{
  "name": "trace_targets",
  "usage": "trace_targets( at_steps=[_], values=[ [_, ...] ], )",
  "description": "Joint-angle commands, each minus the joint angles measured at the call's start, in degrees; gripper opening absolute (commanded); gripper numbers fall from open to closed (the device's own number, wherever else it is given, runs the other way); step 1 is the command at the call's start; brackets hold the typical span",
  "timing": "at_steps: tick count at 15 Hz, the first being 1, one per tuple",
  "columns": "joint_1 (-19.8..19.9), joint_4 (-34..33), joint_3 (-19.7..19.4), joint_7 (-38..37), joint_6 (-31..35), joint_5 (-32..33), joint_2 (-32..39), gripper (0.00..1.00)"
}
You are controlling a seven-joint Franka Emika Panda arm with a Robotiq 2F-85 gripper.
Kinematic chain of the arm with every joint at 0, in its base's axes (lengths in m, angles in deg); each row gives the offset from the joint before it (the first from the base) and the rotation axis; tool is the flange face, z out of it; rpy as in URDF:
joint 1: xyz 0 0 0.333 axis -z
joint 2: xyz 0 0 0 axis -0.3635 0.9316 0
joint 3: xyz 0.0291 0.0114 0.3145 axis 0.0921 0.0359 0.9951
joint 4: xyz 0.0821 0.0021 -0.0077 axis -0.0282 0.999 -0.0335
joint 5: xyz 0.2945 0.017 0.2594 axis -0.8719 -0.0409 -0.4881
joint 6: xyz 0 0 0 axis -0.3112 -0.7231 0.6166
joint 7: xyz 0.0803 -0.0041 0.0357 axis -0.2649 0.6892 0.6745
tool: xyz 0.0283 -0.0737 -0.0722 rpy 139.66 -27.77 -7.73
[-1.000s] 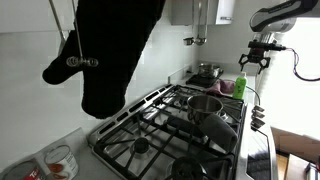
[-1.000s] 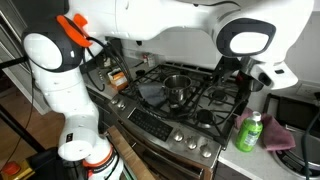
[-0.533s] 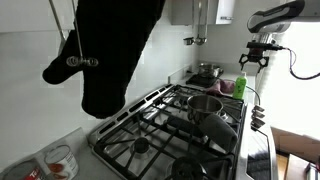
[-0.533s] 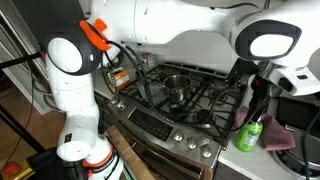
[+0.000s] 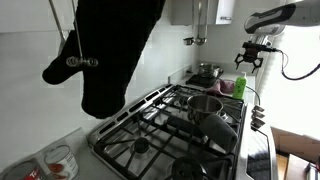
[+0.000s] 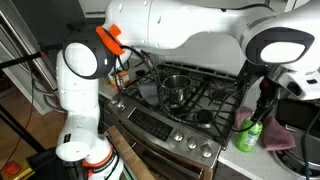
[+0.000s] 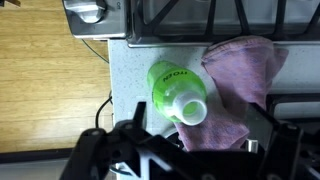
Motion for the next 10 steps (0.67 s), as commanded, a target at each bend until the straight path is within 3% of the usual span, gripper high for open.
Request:
trace_targets(
  at_steps=[1,10],
  values=[
    [2.5,-4.2,1.0,1.6,-2.4,-3.1,3.9,1.0],
    [6.5,-9.2,2.0,1.1,-7.7,-6.3,10.2,1.0]
  ],
)
